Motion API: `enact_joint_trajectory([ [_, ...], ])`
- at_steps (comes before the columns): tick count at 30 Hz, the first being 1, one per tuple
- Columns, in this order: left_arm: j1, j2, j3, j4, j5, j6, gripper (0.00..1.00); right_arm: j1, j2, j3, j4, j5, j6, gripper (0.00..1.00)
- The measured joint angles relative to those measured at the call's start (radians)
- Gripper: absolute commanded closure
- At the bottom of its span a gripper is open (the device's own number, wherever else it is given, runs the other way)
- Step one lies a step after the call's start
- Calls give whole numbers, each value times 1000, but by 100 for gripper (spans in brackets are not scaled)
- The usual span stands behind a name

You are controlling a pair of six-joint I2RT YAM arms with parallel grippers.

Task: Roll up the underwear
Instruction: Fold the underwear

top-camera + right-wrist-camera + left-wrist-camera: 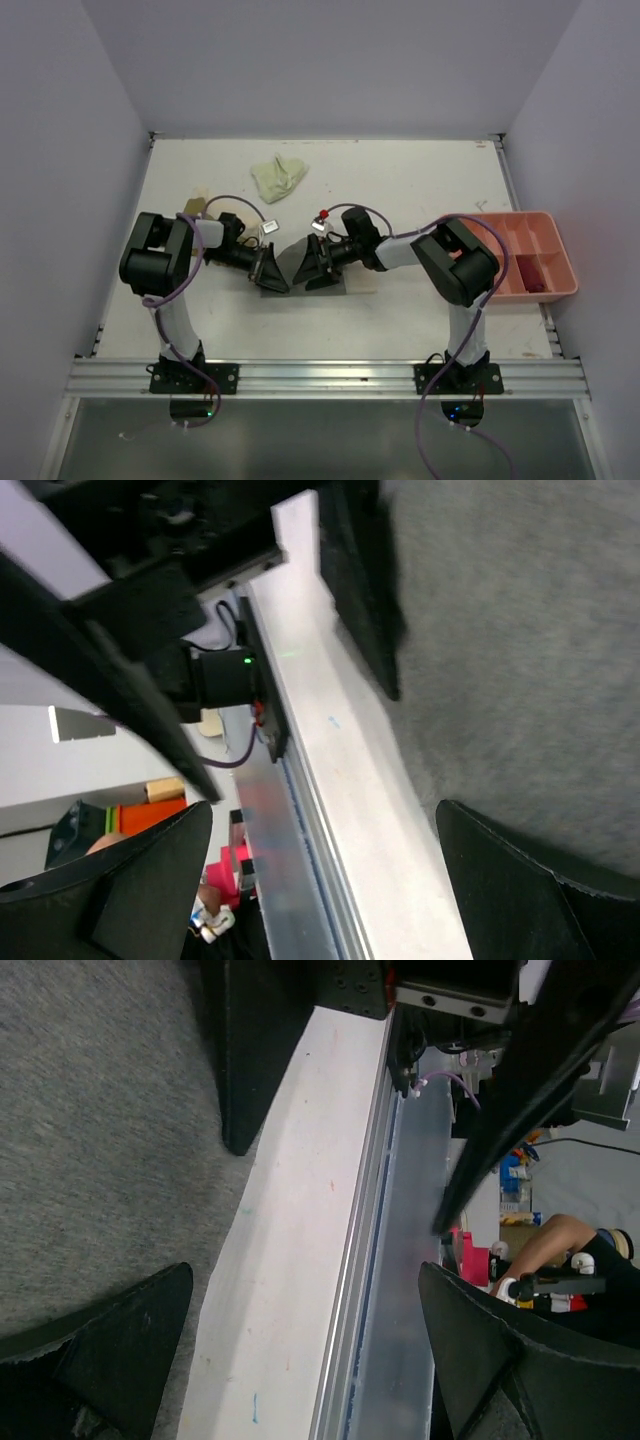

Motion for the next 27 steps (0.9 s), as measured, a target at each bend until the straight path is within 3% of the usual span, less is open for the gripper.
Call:
enact_joint_trajectory([
  [6, 0, 7, 8, 48, -13, -109, 0, -18, 65, 38, -55, -20, -38, 1],
  [11, 0, 43, 66, 9, -5, -85, 0, -41, 82, 77, -88, -23, -59, 1],
  [18, 0, 68, 253, -175, -38, 180, 0, -59, 83, 98, -103, -2, -77, 1],
  [27, 2, 68, 251, -440, -9, 462, 0, -61, 45, 98, -100, 4, -73, 1],
])
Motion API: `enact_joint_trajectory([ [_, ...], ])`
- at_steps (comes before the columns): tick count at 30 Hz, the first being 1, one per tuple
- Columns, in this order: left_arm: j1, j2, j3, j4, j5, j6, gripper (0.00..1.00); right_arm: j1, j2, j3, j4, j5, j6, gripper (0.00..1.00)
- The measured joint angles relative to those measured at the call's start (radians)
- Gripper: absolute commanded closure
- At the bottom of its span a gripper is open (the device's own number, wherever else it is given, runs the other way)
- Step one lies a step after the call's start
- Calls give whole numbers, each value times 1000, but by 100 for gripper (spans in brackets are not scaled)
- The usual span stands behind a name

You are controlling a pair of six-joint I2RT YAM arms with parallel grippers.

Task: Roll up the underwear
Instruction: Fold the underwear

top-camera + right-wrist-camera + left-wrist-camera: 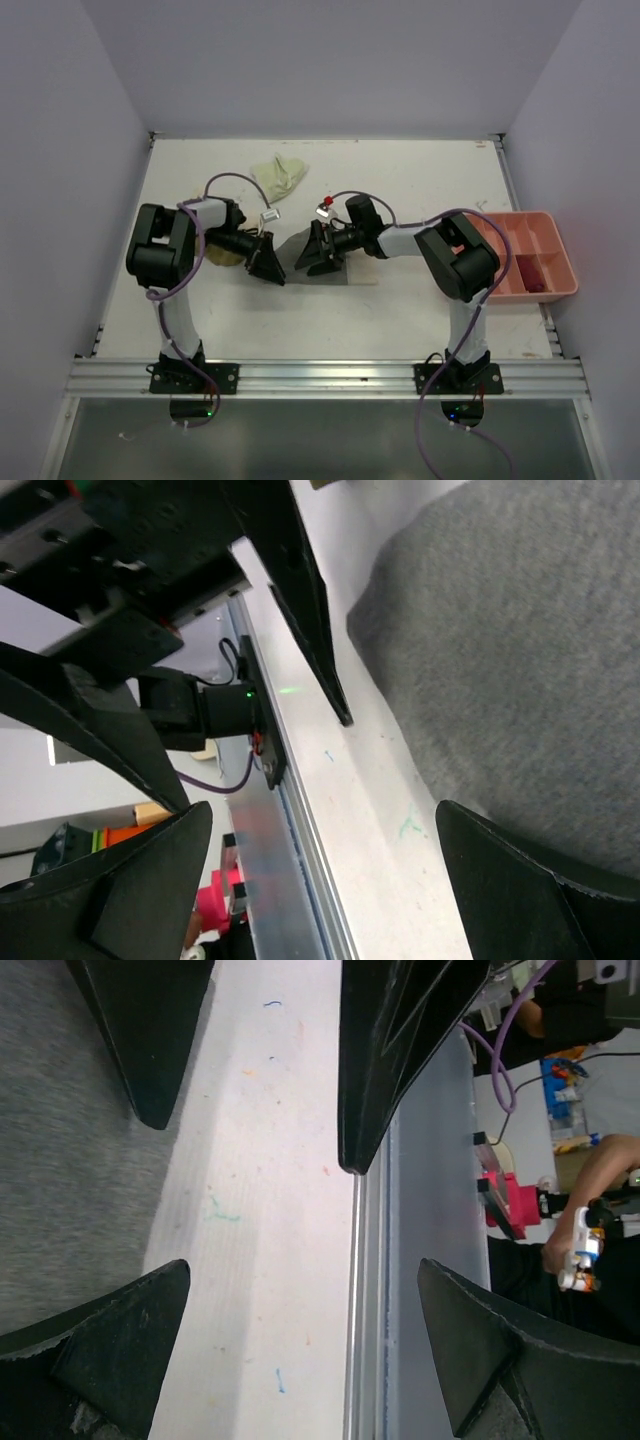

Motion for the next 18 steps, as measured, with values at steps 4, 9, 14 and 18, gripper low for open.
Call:
enact_joint_trajectory([
  [4, 0, 46, -4, -116, 34, 127, 0, 1, -26, 0, 17, 0, 27, 1],
  [9, 9, 71, -70, -34, 30, 43, 0, 7, -33, 0, 24, 1, 46, 1],
  [14, 51, 45, -113, 173, 5, -223, 0, 9, -33, 0, 20, 0, 50, 1],
  [18, 59, 55, -102, 217, 6, -325, 0, 9, -33, 0, 2, 0, 51, 1],
])
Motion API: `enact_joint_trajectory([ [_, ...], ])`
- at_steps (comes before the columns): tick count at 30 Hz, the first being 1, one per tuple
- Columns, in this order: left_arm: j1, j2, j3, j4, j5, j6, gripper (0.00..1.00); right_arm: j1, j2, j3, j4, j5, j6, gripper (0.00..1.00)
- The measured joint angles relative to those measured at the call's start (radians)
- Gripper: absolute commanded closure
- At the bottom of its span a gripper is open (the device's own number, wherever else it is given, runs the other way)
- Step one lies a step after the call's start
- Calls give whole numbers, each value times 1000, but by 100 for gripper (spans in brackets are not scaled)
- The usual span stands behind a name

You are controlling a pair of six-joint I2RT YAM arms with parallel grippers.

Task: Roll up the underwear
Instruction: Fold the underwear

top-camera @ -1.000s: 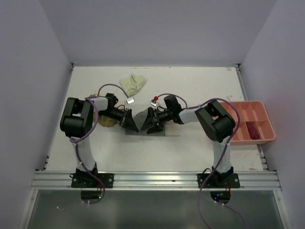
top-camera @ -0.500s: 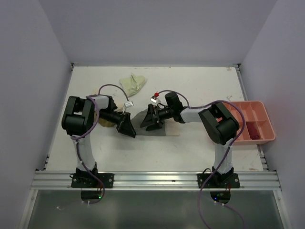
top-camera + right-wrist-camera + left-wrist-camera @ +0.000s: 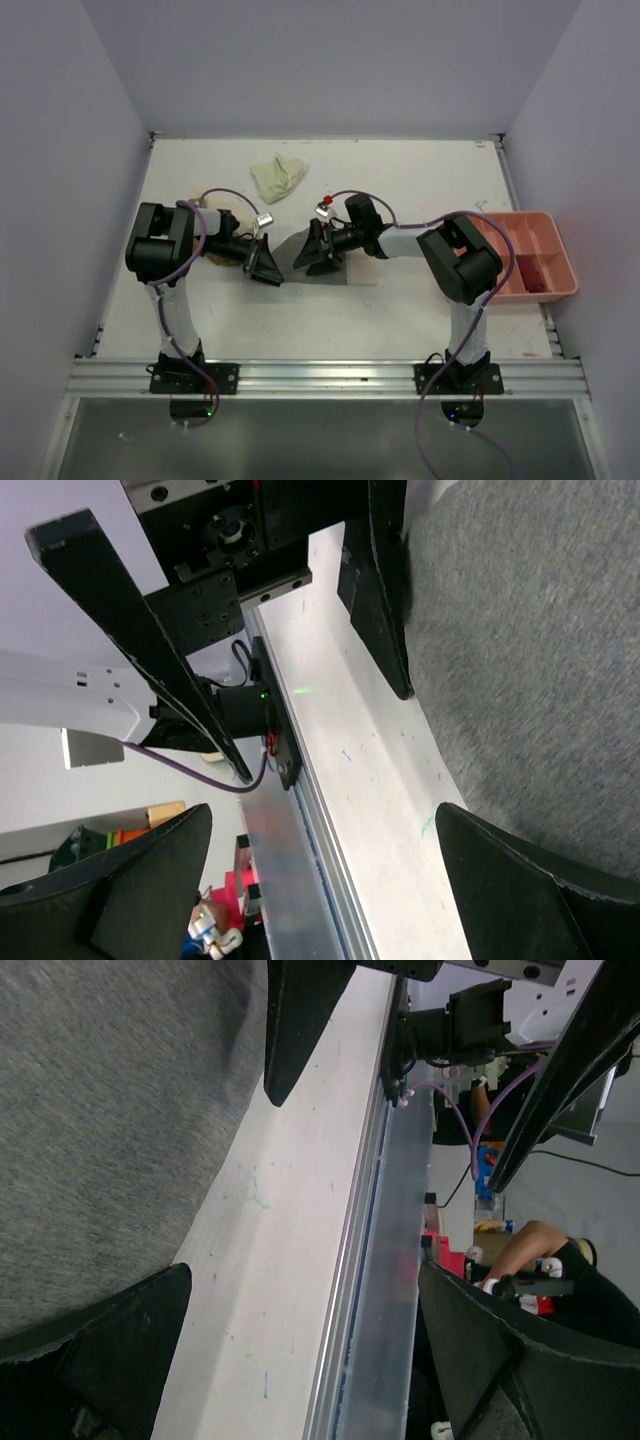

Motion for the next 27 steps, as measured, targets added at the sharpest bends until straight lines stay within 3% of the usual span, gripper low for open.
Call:
enact_joint_trajectory([
  [6, 4, 18, 19, -14, 16, -24, 0, 0, 37, -2, -2, -4, -6, 1],
  [15, -3, 29, 61, -145, 11, 200, 0, -3, 91, -7, 42, -39, 0, 1],
  [27, -99, -13, 83, -56, 33, 109, 0, -3, 65, -7, -15, -14, -47, 1],
])
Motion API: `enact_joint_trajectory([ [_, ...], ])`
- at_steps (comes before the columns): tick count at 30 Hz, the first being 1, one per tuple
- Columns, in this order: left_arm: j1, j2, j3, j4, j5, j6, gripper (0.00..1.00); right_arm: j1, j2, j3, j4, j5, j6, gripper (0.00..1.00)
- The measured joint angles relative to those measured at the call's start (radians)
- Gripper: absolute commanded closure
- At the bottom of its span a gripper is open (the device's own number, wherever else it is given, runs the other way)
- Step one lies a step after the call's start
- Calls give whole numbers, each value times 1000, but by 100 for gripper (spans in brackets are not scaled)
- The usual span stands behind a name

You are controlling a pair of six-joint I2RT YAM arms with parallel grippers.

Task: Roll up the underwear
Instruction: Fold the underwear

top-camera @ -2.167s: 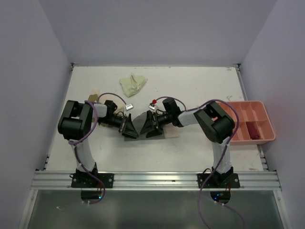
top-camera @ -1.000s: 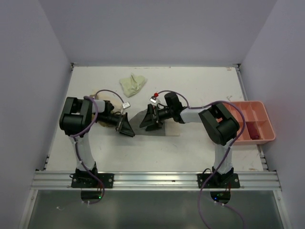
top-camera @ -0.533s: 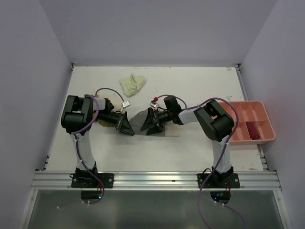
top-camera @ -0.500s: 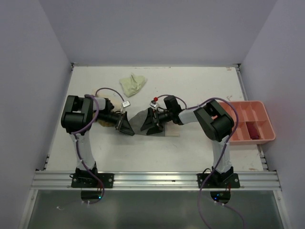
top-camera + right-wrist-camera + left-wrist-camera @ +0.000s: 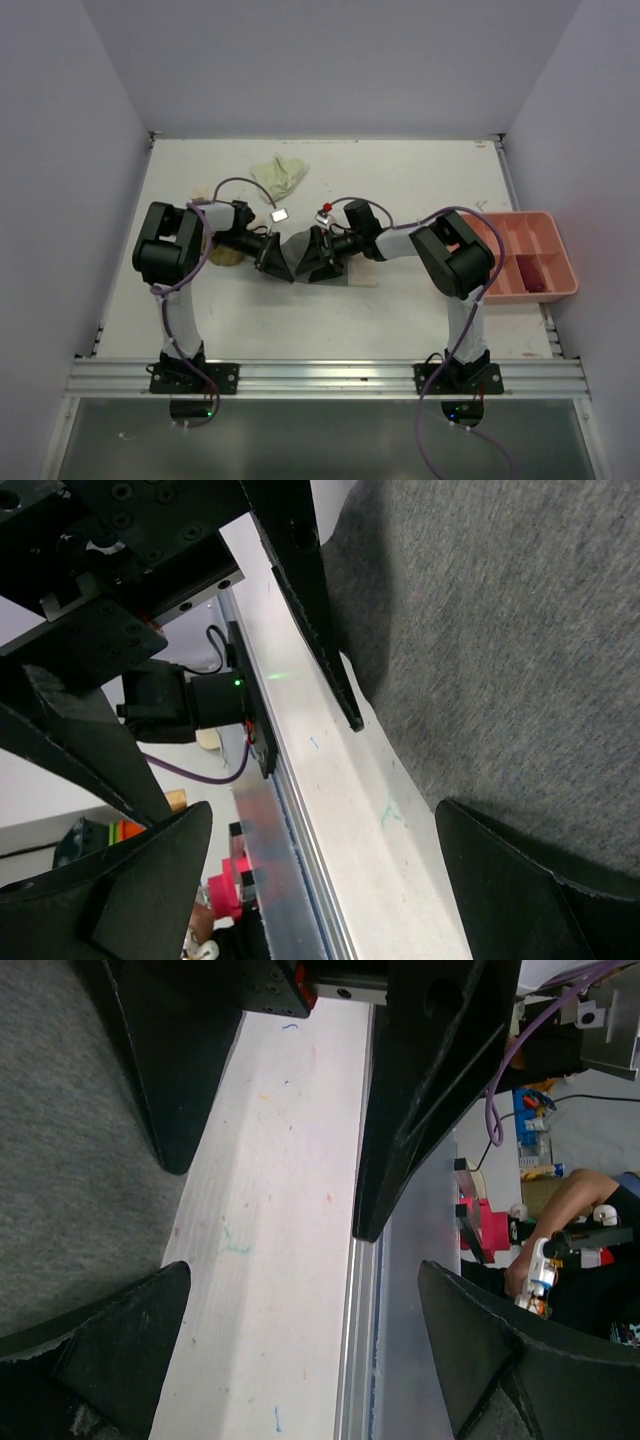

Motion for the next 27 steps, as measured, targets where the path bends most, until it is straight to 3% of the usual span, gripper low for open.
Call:
enact_joint_trajectory([
  [12, 2, -47, 0, 48, 8, -64, 0, 0, -11, 10, -48, 10, -39, 1],
  [22, 200, -57, -2, -173, -46, 145, 0, -3, -12, 11, -61, 6, -63, 1],
  [27, 191, -86, -3, -192, -44, 153, 0, -7, -38, 11, -75, 9, -63, 1],
])
